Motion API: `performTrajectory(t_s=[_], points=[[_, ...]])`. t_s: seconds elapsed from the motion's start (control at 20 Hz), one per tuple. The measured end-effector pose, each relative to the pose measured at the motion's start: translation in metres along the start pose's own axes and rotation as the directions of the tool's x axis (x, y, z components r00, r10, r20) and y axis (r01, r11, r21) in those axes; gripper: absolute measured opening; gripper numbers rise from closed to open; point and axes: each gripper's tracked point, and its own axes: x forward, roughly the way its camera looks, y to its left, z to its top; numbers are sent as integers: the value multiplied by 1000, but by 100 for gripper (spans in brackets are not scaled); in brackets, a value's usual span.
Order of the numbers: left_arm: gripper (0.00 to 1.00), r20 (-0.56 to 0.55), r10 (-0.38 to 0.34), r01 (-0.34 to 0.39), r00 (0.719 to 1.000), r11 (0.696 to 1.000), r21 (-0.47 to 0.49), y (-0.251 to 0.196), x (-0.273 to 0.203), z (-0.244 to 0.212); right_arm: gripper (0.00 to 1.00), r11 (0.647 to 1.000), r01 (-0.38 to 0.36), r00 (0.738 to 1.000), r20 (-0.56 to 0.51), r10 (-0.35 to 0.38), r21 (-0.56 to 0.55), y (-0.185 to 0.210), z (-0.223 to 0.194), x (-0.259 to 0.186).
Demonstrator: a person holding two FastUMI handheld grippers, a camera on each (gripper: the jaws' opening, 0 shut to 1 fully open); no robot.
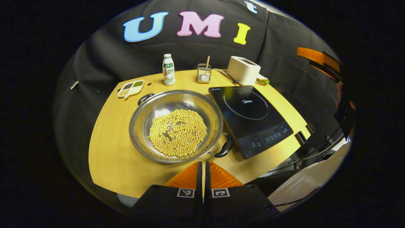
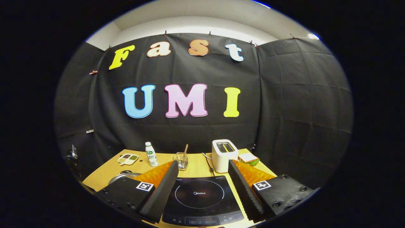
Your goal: First push the handle of the pot to place it horizontally, then grasp the pot with both hands and set it on the induction cooktop.
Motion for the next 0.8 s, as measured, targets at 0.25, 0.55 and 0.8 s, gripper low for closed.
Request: performTrajectory(t_s=[0.25,0.55,0.8], points=[[6,-107,5,-2,994,1000,25,1,28,-26,98,999,-43,998,-47,44,31,-2,-11,4],[6,-204,-9,29,979,995,97,-9,62,-37,98,1000,-17,999,-35,18,17,-25,-10,7],[5,-223,-41,72,974,989,132,-25,83,-23,98,999,43,998,-42,-43,8,-54,-11,11]])
